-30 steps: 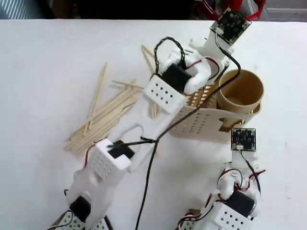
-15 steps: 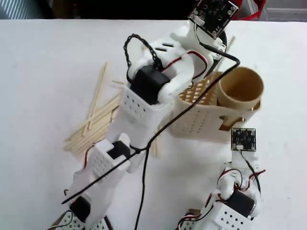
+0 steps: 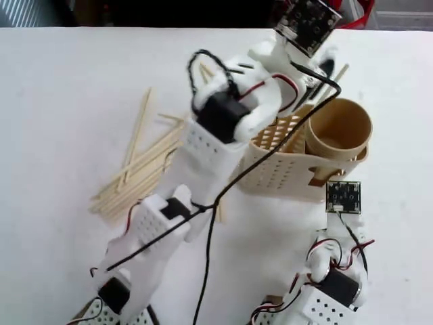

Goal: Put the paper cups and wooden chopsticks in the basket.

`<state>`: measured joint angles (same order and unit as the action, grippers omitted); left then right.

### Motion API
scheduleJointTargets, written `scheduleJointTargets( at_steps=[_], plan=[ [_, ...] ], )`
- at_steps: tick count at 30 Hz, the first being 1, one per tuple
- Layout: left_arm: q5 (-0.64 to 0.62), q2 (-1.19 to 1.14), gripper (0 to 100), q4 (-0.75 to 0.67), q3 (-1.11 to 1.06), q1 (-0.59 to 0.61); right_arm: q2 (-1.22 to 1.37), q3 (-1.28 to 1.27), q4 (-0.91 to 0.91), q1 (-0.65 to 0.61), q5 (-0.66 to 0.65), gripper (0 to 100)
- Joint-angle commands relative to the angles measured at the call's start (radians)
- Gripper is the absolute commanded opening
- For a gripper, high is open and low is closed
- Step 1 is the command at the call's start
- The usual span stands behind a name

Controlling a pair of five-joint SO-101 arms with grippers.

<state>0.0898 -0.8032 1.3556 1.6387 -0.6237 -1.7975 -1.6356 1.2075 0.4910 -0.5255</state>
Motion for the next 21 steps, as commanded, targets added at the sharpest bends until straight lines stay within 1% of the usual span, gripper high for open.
scheduleJointTargets(
  at_steps=[1, 6, 13, 21],
  plan=[
    [-0.005, -0.065, 19, -0.081, 0.028, -0.015, -0.005, 0.038, 0.008, 0.001, 0.0, 4.2],
    [-0.005, -0.128, 19, -0.138, 0.028, -0.019, -0.005, 0.038, 0.008, 0.001, 0.0, 4.2],
    [-0.003, -0.136, 19, -0.14, 0.029, -0.068, -0.005, 0.038, 0.007, 0.001, 0.0, 4.2],
    [-0.003, -0.183, 18, -0.206, -0.015, -0.054, -0.005, 0.037, 0.008, 0.001, 0.0, 4.2]
  ],
)
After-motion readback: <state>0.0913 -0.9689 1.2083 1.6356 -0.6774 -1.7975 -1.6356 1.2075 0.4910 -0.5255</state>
